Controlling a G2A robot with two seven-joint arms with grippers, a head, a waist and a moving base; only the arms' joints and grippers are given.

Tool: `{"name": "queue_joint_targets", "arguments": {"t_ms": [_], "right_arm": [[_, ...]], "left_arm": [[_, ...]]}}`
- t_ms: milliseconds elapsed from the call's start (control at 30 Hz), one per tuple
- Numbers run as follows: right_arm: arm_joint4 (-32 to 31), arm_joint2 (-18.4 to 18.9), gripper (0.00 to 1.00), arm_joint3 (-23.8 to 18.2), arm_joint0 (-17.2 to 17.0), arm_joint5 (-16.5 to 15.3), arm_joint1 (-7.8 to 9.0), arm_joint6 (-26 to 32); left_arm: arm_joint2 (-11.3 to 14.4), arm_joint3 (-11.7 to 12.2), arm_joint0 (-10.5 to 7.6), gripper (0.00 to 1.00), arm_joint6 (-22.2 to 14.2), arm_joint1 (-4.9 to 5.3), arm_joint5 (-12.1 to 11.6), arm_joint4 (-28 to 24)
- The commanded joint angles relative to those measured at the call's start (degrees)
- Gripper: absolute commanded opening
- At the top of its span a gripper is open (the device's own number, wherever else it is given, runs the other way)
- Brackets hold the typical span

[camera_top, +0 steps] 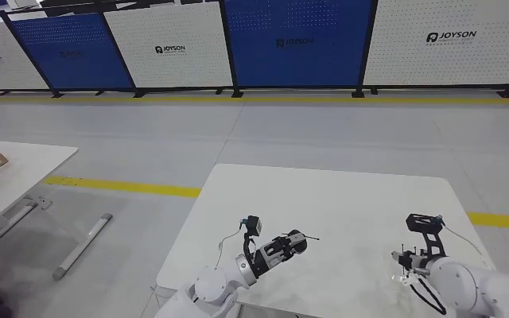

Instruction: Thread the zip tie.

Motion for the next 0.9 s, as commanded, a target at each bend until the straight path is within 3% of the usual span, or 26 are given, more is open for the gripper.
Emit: {"name": "queue_joint_targets", "arguments": {"t_ms": [0, 267, 700, 867], "right_arm": [[-1.1, -0.5, 0.43, 0.4, 0.3, 0.6, -0.05, 0.5], [-3.6, -1.6, 0.42, 2.4, 1.6, 2.0, -0.7, 2.1], [-4.8, -3.3, 0.27, 6.9, 4.6, 2.0, -1.95, 4.2], [-5.2, -4.0, 0.28, 8.9, 6.1, 2.0, -2.41, 5.0]], "left_arm": [[0.0, 0.0, 0.0, 0.0, 0.0, 0.0, 0.0, 0.0], [0.0, 0.0, 0.0, 0.0, 0.0, 0.0, 0.0, 0.0], [0.0, 0.0, 0.0, 0.0, 0.0, 0.0, 0.0, 0.0], [0.0, 0.0, 0.0, 0.0, 0.0, 0.0, 0.0, 0.0]]}}
